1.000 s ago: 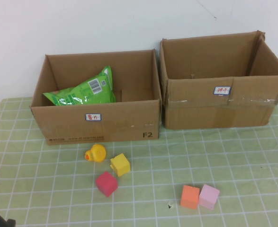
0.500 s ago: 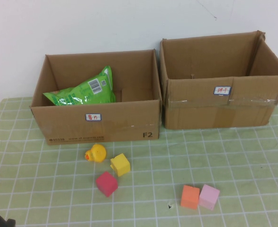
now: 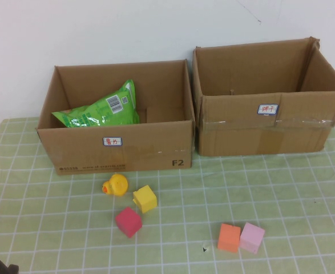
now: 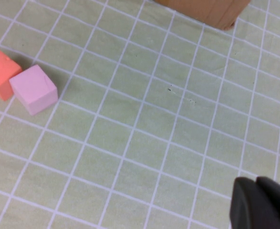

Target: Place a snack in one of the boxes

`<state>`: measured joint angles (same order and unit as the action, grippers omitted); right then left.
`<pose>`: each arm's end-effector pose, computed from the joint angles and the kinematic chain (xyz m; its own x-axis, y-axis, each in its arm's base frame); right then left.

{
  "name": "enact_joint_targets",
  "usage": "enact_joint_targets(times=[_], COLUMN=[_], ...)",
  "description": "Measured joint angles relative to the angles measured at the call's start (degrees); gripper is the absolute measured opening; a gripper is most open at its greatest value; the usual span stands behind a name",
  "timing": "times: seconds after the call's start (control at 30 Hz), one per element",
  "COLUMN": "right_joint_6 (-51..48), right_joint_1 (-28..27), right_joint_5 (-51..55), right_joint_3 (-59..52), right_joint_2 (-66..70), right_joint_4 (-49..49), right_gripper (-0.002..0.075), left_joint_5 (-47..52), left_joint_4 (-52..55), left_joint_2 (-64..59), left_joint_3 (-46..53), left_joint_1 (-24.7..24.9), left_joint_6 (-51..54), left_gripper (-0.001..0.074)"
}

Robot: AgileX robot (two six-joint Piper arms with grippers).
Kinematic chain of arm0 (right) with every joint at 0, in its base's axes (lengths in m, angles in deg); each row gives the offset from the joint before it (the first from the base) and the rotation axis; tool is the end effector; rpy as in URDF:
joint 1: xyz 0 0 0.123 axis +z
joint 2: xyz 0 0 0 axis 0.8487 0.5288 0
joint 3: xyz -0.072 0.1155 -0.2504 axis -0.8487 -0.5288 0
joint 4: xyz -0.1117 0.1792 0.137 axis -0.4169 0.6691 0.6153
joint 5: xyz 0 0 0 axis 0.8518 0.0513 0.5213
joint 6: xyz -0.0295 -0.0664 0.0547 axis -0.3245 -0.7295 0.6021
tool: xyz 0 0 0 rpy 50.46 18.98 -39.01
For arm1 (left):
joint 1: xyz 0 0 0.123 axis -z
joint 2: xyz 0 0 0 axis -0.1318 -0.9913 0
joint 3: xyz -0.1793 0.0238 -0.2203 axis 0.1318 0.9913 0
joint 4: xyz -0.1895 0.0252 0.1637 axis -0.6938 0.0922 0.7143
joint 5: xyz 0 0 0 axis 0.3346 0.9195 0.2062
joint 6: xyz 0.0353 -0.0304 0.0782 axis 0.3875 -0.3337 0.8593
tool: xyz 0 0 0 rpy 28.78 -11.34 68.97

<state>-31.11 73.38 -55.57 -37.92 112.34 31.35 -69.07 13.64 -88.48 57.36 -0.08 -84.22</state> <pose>0.1368 0.0283 0.2701 -0.5684 -0.4109 -0.7128 -0.3443 0.9057 -0.2474 0.1124 -0.0151 0.2477 -0.2379 0.0512 -0.9699 0.1377 0.9903 0.0184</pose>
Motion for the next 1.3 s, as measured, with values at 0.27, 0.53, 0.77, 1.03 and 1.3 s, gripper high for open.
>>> enact_joint_targets(times=[0.27, 0.53, 0.77, 1.03, 1.3], right_joint_6=[0.00, 0.00, 0.00, 0.00, 0.00], right_joint_1=[0.00, 0.00, 0.00, 0.00, 0.00], right_joint_5=[0.00, 0.00, 0.00, 0.11, 0.11], right_joint_3=[0.00, 0.00, 0.00, 0.00, 0.00], right_joint_2=[0.00, 0.00, 0.00, 0.00, 0.00], right_joint_4=[0.00, 0.00, 0.00, 0.13, 0.61], right_gripper=[0.0000, 0.0000, 0.0000, 0.0000, -0.0001], left_joint_5=[6.64, 18.52, 14.98, 16.21, 16.29], left_joint_4=[0.05, 3.99, 3.92, 3.92, 3.92], left_joint_2=[9.02, 21.82, 29.75, 30.64, 30.67], left_joint_3=[0.08, 6.95, 14.71, 14.61, 14.61], left_joint_1=[-1.12, -6.05, -7.53, -7.53, -7.61], left_joint_6=[0.00, 0.00, -3.26, -4.25, -3.56], left_gripper=[-0.0001, -0.0001, -0.0001, -0.0001, -0.0001])
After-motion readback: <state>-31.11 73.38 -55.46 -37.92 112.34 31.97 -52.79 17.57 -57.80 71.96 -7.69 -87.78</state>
